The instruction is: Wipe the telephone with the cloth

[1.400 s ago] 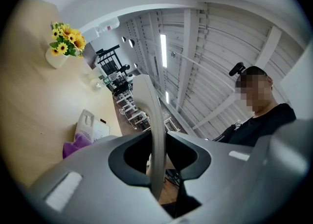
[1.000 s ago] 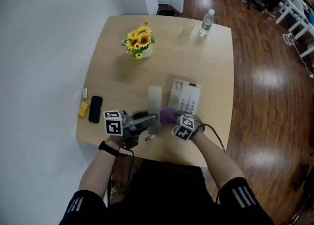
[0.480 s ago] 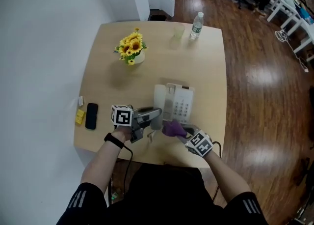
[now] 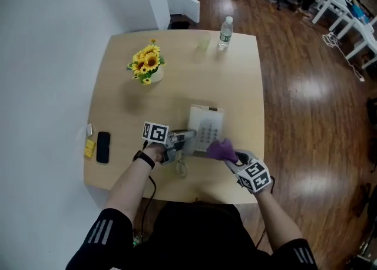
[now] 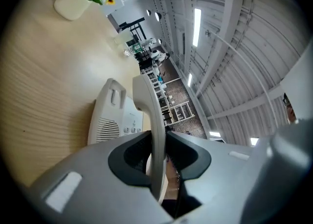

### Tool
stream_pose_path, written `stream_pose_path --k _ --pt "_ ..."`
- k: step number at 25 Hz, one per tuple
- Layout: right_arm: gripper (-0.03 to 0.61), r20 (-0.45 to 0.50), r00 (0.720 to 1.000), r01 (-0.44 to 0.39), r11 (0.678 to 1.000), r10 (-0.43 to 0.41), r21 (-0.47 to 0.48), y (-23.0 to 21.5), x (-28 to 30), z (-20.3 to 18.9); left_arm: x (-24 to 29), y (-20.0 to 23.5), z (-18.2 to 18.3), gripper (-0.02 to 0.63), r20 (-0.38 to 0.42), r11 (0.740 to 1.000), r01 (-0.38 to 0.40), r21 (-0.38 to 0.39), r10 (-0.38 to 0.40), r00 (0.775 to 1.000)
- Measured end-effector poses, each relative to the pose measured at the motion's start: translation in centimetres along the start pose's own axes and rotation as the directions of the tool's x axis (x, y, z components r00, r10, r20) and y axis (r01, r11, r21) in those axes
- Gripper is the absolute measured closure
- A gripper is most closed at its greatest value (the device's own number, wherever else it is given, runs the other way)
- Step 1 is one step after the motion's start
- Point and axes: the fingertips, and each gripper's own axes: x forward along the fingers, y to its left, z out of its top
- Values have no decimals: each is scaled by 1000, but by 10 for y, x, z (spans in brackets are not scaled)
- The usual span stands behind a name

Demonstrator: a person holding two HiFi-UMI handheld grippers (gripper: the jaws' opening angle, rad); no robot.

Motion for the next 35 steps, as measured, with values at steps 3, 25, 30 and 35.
stream_pose_path --k 3,25,30,35 --pt "435 -6 1000 -6 1000 6 10 -1 -4 -1 6 12 0 525 -9 1000 -11 -8 11 1000" --pt "431 -14 999 -40 997 41 65 -2 1 4 15 56 5 509 11 988 30 -150 -29 1000" --pt "431 -18 999 -45 996 47 76 1 4 6 5 57 11 453 19 989 20 -146 -17 1000" --pt "431 -16 999 -46 996 47 79 3 9 10 2 58 3 433 -14 994 -21 -109 20 1000"
